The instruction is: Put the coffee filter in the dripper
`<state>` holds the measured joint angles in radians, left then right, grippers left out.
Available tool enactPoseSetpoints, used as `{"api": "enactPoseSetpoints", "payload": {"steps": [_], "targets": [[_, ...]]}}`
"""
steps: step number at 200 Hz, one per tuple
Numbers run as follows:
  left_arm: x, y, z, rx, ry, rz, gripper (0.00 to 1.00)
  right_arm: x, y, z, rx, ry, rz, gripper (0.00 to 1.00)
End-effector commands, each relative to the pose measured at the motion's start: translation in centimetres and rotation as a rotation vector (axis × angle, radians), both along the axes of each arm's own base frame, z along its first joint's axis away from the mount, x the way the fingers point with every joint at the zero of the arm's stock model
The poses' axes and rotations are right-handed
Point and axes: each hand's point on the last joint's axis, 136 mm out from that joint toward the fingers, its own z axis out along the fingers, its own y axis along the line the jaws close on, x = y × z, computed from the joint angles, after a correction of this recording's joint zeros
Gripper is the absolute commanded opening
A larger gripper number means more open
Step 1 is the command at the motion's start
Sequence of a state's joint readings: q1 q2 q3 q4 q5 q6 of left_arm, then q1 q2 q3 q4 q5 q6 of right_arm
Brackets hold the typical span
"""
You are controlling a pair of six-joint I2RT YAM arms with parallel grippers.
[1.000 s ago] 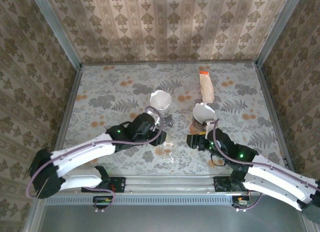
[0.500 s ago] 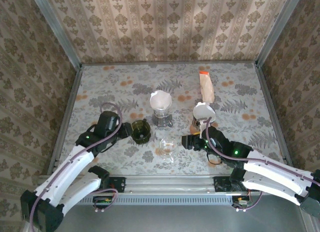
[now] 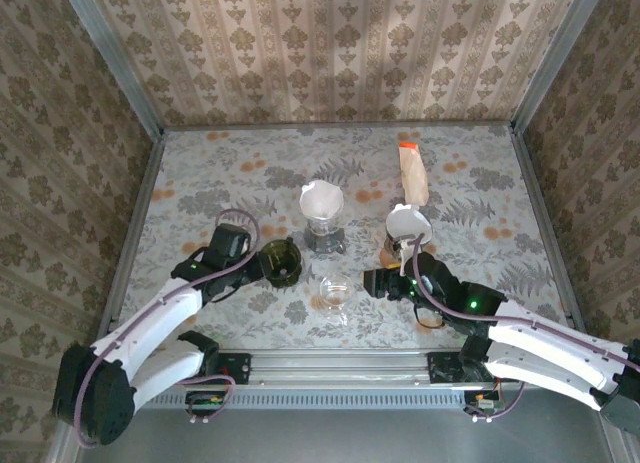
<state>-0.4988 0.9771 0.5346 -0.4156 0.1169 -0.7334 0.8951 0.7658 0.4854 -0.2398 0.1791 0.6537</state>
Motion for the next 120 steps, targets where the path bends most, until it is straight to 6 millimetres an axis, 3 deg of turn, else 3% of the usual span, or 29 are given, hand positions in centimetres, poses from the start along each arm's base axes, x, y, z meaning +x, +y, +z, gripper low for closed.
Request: {"api": "enactPoseSetpoints", "payload": {"steps": [1, 32, 61, 85, 120], "targets": [[0.9, 0.1, 0.0, 0.018, -0.014, 0.0, 0.23, 0.2, -0.1, 1.3, 0.008, -0.026, -0.009, 0.75], [0.6, 0.6, -0.2, 0.044, 0.001, 0.001, 0.07, 0.2, -0.5, 1.3, 0.001, -0.031, -0.021, 0.75], [0.3, 1.2, 1.4, 0.057, -0.03, 0.003, 0.0, 0.3, -0.5, 1.4, 0.0, -0.035, -0.026, 0.75], [-0.4, 1.3, 4.1, 0.053, -0.059, -0.033, 0.0, 0.3, -0.6, 1.4, -0.001, -0.038, -0.03, 0.75], [-2.2, 0.1, 10.1, -0.043, -0.138, -0.141, 0.0, 0.3, -1.1, 1.3, -0.003, -0.043, -0.049, 0.75]]}}
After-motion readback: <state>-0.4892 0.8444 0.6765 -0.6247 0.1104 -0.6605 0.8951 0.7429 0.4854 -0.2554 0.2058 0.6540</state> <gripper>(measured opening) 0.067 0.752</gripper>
